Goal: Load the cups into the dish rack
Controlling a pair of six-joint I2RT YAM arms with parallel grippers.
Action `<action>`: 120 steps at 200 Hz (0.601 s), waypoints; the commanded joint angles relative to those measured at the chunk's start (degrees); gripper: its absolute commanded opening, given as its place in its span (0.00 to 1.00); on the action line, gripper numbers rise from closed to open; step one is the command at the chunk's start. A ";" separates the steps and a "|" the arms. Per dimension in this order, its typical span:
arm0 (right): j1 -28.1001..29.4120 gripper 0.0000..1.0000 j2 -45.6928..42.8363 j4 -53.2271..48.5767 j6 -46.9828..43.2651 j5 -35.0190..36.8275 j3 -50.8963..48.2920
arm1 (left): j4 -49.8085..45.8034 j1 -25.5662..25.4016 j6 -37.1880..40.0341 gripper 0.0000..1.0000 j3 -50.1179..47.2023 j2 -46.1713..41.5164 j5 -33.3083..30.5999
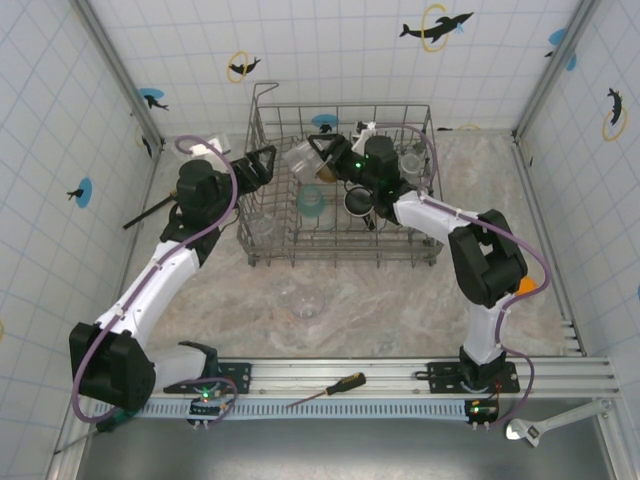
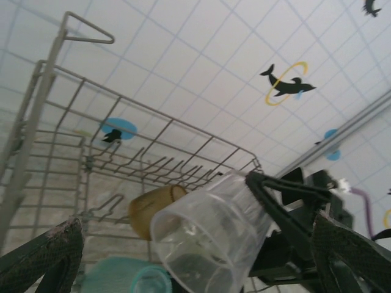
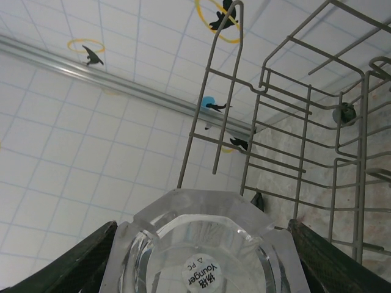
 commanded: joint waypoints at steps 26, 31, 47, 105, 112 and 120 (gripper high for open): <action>3.40 0.50 3.34 -10.76 -12.70 3.12 10.83 | -6.04 7.27 2.66 0.97 1.29 -3.16 -0.73; 3.67 0.50 3.78 -12.03 -13.80 3.66 11.78 | -6.49 8.06 2.57 0.97 1.29 -3.31 -0.55; 4.95 0.49 5.13 -16.25 -17.51 5.76 15.08 | -8.27 10.52 2.58 0.97 1.28 -3.44 0.52; 8.23 0.49 9.33 -26.18 -26.69 11.95 23.94 | -12.62 20.87 -0.53 0.97 -1.44 -2.79 1.93; 8.65 0.49 9.78 -27.37 -27.99 12.89 25.09 | -12.93 21.48 -0.41 0.97 -1.89 -2.52 2.01; 9.20 0.49 10.20 -28.20 -29.58 13.92 26.05 | -13.22 21.86 0.24 0.97 -2.41 -2.15 1.93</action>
